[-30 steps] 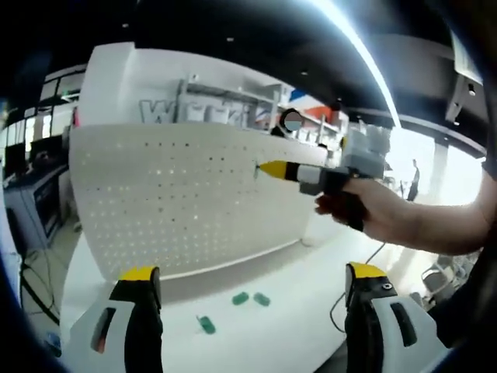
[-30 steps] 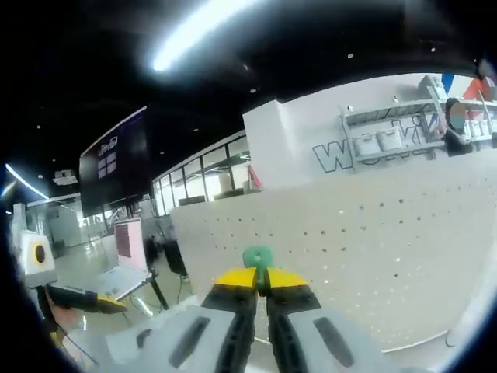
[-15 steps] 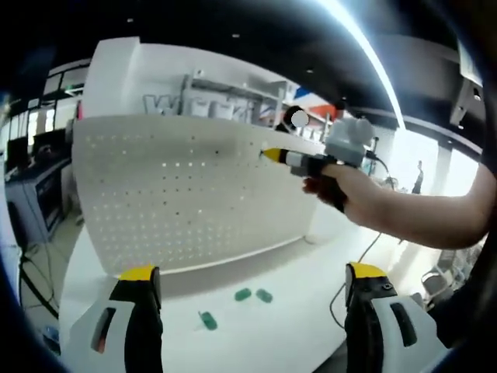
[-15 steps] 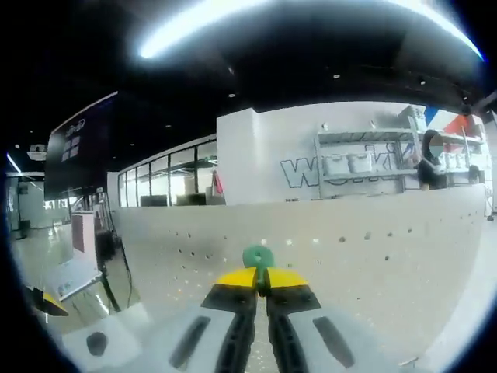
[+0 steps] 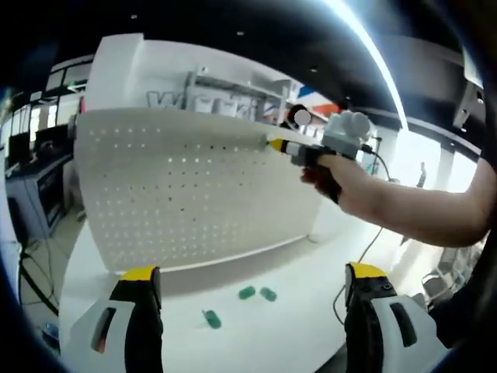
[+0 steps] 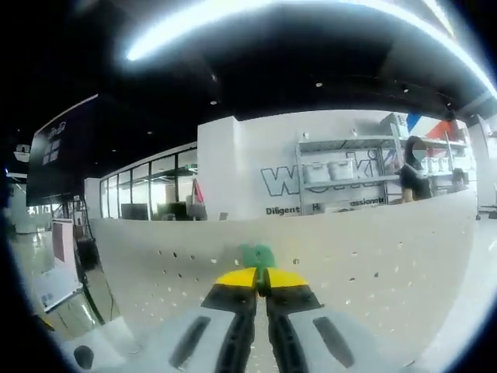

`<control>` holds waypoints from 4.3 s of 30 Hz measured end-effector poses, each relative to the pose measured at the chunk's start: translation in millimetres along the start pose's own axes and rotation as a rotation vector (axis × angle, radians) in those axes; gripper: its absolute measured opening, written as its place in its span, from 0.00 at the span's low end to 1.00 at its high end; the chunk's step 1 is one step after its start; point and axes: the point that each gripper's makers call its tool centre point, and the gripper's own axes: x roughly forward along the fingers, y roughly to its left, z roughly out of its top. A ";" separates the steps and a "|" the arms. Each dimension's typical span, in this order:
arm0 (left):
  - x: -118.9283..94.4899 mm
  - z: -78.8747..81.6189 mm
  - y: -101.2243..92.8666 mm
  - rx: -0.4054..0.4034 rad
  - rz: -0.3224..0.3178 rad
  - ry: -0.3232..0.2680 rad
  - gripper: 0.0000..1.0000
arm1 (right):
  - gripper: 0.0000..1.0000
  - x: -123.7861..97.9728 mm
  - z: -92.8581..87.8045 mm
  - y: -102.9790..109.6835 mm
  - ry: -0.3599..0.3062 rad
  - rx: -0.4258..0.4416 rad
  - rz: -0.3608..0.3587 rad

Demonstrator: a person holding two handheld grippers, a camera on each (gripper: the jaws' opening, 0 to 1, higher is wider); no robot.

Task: Insert the hook assembly into the mounting plate slot until the hook locks in place.

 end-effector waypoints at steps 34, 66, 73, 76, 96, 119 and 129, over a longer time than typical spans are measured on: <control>-6.8 -8.4 9.4 -0.018 0.026 0.013 0.99 | 0.02 8.0 -15.5 -4.5 0.039 0.006 -0.052; -21.5 -23.2 -1.9 0.004 0.038 0.069 1.00 | 0.27 -69.6 -4.7 7.8 0.106 0.080 0.150; -24.2 -30.5 -3.2 0.001 0.048 0.089 1.00 | 0.27 -96.5 -21.7 5.4 0.165 0.090 0.178; -23.0 -33.9 -4.4 -0.002 0.045 0.099 1.00 | 0.27 -108.8 -29.9 6.1 0.189 0.095 0.190; -35.0 -53.2 -12.0 0.000 0.052 0.151 1.00 | 0.27 -156.8 -73.1 24.0 0.298 0.109 0.254; -42.3 -91.8 -17.7 -0.020 0.049 0.292 1.00 | 0.31 -229.0 -145.0 61.6 0.500 0.049 0.384; -45.6 -104.6 -17.6 -0.029 0.059 0.321 1.00 | 0.32 -267.1 -178.0 70.0 0.613 0.035 0.443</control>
